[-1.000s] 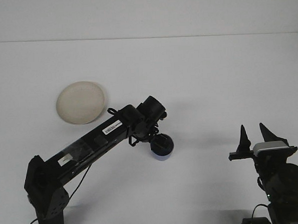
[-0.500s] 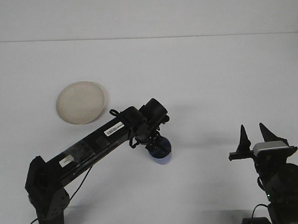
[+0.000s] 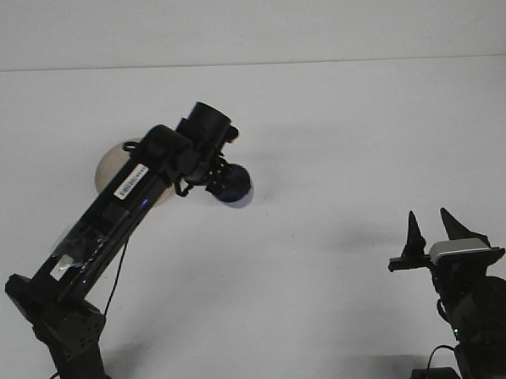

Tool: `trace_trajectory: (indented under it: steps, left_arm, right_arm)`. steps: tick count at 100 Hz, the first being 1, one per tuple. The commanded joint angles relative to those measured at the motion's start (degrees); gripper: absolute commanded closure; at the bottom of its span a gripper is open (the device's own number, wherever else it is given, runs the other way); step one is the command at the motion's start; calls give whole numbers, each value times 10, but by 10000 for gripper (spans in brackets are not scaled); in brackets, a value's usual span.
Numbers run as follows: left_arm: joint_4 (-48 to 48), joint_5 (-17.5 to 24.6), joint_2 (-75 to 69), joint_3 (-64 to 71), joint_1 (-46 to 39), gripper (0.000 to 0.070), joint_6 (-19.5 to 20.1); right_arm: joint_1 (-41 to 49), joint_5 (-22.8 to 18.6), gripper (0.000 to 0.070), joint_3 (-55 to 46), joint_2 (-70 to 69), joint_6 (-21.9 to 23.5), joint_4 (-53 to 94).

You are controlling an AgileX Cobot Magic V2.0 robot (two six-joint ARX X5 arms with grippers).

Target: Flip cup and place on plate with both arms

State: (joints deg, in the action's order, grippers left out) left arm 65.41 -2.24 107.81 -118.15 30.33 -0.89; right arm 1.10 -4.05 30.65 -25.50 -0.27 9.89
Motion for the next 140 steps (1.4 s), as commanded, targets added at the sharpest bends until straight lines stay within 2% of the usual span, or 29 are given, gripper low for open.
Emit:
trace_trajectory:
  steps: [1, 30, 52, 75, 119, 126, 140]
  left_arm:
    - [2, -6, 1, -19, -33, 695, 7]
    - [-21, -6, 5, -18, -202, 695, 6]
    - [-26, -6, 28, -18, -275, 695, 4]
    - [-31, -5, 76, -18, -303, 695, 2]
    - [-36, -3, 139, -18, -306, 680, 0]
    - [-40, -3, 139, -18, -306, 613, -2]
    - [-40, -3, 139, -18, -307, 326, -2]
  right_arm:
    - [0, 0, 322, 4, 0, -7, -8]
    - [1, 0, 322, 4, 0, -9, -8]
    - [1, 0, 323, 4, -1, -9, -9]
    - [1, 0, 322, 4, -1, -9, -8]
    - [1, 12, 322, 4, -1, -11, -8]
    - [0, 12, 322, 4, -1, -11, -8]
    - [0, 12, 322, 4, -1, -11, -8]
